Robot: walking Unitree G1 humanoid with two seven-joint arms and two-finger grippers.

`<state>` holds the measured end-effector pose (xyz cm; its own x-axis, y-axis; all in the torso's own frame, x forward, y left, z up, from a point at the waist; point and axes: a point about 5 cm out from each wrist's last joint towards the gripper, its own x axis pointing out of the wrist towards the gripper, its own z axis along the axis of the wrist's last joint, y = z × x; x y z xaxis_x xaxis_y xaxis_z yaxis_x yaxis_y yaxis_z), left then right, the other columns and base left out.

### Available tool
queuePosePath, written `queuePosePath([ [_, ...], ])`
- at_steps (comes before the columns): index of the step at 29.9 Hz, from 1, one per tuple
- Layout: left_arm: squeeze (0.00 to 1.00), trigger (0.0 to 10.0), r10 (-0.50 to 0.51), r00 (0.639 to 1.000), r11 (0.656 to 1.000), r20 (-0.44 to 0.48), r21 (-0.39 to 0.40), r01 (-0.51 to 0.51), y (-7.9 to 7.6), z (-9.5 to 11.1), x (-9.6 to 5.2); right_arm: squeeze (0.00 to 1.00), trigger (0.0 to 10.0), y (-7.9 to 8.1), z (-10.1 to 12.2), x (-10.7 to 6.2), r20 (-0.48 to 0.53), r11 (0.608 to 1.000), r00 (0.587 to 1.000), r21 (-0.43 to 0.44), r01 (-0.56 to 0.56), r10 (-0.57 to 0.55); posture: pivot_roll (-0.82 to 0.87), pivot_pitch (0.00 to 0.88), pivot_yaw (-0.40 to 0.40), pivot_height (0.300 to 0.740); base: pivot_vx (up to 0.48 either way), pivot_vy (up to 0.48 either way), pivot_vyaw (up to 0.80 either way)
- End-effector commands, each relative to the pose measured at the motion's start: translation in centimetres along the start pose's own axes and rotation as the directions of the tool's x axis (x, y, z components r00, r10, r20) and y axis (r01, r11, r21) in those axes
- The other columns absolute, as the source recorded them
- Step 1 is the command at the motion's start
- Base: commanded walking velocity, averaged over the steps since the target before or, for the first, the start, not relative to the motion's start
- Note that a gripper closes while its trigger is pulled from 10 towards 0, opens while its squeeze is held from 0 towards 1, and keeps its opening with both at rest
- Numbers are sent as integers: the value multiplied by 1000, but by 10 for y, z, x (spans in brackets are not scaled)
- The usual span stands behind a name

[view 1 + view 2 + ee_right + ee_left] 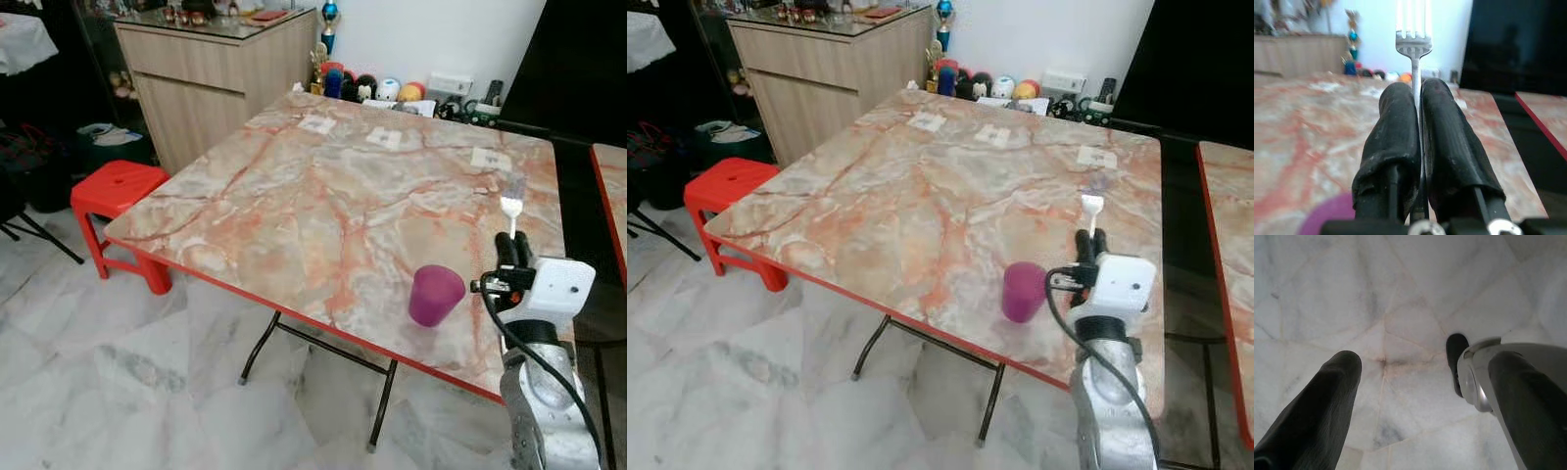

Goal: Setting the table

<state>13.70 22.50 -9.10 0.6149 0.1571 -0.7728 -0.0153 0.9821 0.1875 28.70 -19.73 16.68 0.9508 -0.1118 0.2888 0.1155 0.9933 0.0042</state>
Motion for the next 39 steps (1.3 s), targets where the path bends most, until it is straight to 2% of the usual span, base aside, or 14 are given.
queuePosePath([
  [1,0,10000,6,1000,1000,-24,-5,-6,1,-3,0,0,10000,15,12,9,50,996,995,22,-85,83,12,0,-35,740,0,0,0],
  [8,0,10000,11,1000,1000,-9,4,-10,2,2,1,0,10000,30,9,10,32,991,991,38,-129,128,18,0,-31,740,0,-186,0],
  [10,0,10000,11,1000,1000,1,5,-11,2,3,1,0,10000,29,9,10,28,993,995,57,-100,99,12,0,-26,740,0,-373,0],
  [14,0,10000,2,1000,1000,17,19,-3,1,6,2,0,10000,20,5,12,2,994,999,96,46,-46,3,0,-18,740,0,-380,0],
  [21,0,10000,3,999,1000,41,21,-4,1,13,4,0,10000,31,2,10,-24,995,1000,100,11,-9,12,0,-30,740,0,-380,-558],
  [27,0,10000,13,998,1000,60,9,-14,1,20,6,0,10000,29,5,12,-14,993,999,106,50,-48,11,26,-42,740,0,-382,-99],
  [36,0,10000,3,998,1000,61,8,-4,-3,20,6,0,10000,29,7,15,-29,991,997,112,73,-70,-1,61,-43,740,0,-381,0],
  [39,0,10000,0,998,1000,61,9,0,-4,19,6,0,10000,27,4,13,-49,989,995,118,90,-85,2,73,-44,740,0,-380,-781],
])
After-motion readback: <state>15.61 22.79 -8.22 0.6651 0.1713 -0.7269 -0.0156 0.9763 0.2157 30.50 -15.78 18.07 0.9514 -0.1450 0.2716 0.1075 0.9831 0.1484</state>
